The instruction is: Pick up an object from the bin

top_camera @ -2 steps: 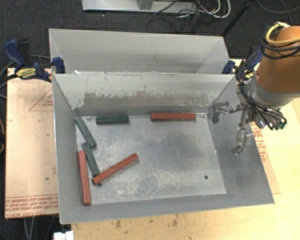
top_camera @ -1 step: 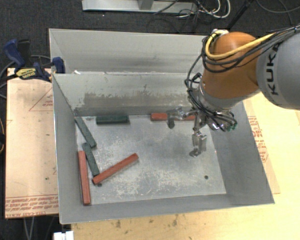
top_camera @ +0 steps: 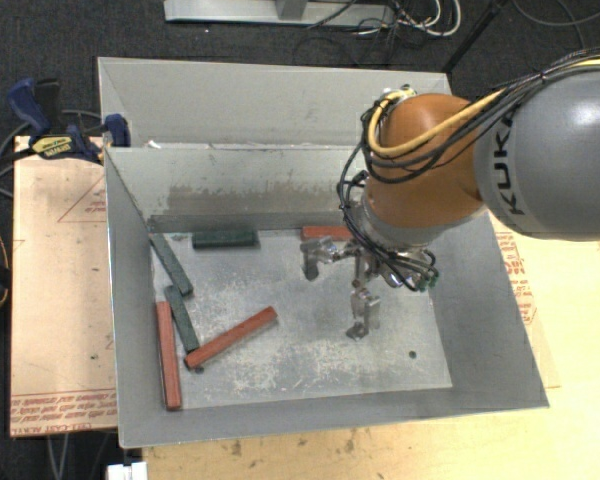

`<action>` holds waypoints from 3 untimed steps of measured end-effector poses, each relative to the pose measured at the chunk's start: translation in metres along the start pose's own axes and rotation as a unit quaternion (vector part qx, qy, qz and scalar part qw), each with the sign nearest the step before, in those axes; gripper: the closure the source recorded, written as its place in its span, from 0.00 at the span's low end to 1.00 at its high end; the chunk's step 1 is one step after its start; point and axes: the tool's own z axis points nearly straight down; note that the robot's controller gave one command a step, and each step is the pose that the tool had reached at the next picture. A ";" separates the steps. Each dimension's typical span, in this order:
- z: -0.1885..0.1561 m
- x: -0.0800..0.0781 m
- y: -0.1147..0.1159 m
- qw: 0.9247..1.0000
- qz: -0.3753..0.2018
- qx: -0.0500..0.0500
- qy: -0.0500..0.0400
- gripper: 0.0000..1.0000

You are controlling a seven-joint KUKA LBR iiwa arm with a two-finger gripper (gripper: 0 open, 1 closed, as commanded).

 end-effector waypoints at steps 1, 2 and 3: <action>0.105 -0.030 0.055 0.999 -0.034 0.000 0.001 0.00; 0.101 -0.080 0.110 0.995 -0.101 0.002 -0.004 0.00; 0.100 -0.079 0.108 0.995 -0.099 0.002 -0.002 1.00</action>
Offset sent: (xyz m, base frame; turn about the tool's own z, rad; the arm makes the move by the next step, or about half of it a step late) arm 0.0043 0.0587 -0.1006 -0.0621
